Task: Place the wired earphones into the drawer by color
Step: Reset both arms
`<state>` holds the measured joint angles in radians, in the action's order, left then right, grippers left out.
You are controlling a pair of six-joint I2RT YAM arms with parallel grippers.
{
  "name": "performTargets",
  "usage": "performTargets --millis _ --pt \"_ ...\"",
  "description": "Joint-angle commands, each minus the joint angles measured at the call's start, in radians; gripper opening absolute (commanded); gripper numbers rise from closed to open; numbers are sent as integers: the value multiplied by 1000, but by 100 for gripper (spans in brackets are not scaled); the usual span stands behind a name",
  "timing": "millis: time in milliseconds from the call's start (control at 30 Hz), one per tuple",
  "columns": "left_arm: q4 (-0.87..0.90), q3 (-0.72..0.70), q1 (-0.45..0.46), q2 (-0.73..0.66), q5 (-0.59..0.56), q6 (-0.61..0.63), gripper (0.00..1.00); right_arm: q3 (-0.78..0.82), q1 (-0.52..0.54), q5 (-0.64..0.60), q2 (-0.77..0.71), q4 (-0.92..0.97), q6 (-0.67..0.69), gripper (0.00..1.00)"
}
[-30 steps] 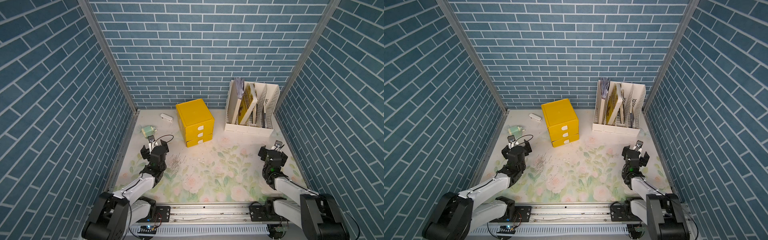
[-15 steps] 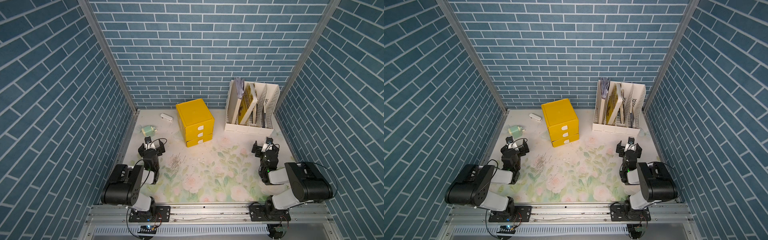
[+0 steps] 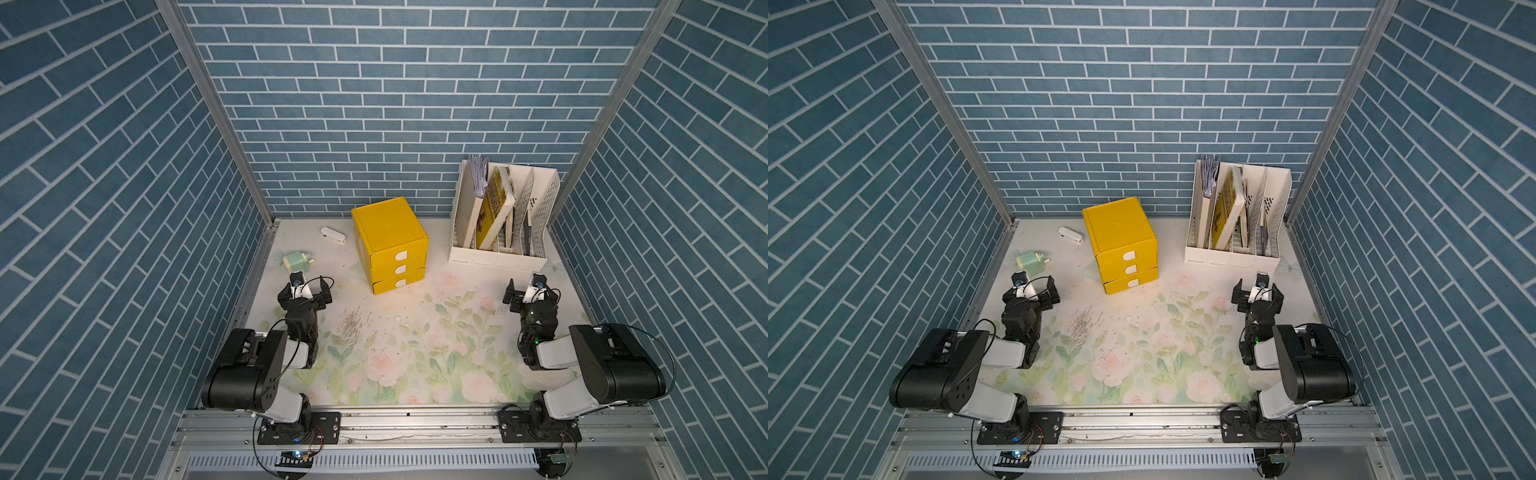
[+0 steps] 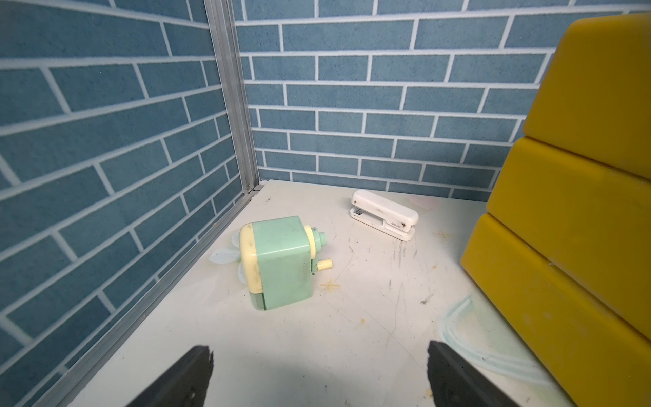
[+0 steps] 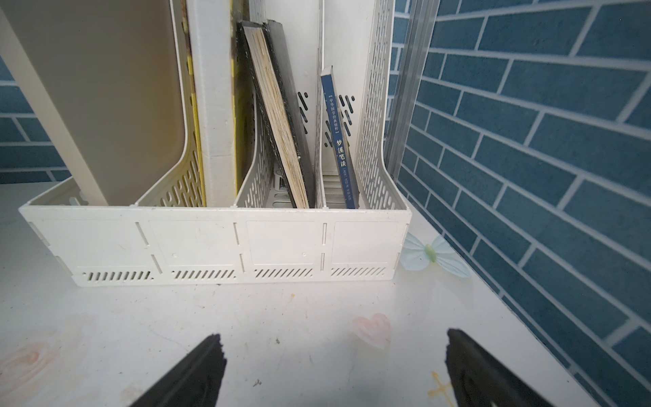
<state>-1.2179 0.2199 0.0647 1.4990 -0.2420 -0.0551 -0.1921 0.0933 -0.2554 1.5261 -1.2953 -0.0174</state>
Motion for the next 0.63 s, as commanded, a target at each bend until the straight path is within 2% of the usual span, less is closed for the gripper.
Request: performTargets --millis 0,600 --pt "-26 -4 -6 -2 6 9 100 -3 -3 9 3 -35 28 100" --pt "-27 -4 -6 -1 7 9 100 -6 -9 23 2 -30 25 100"
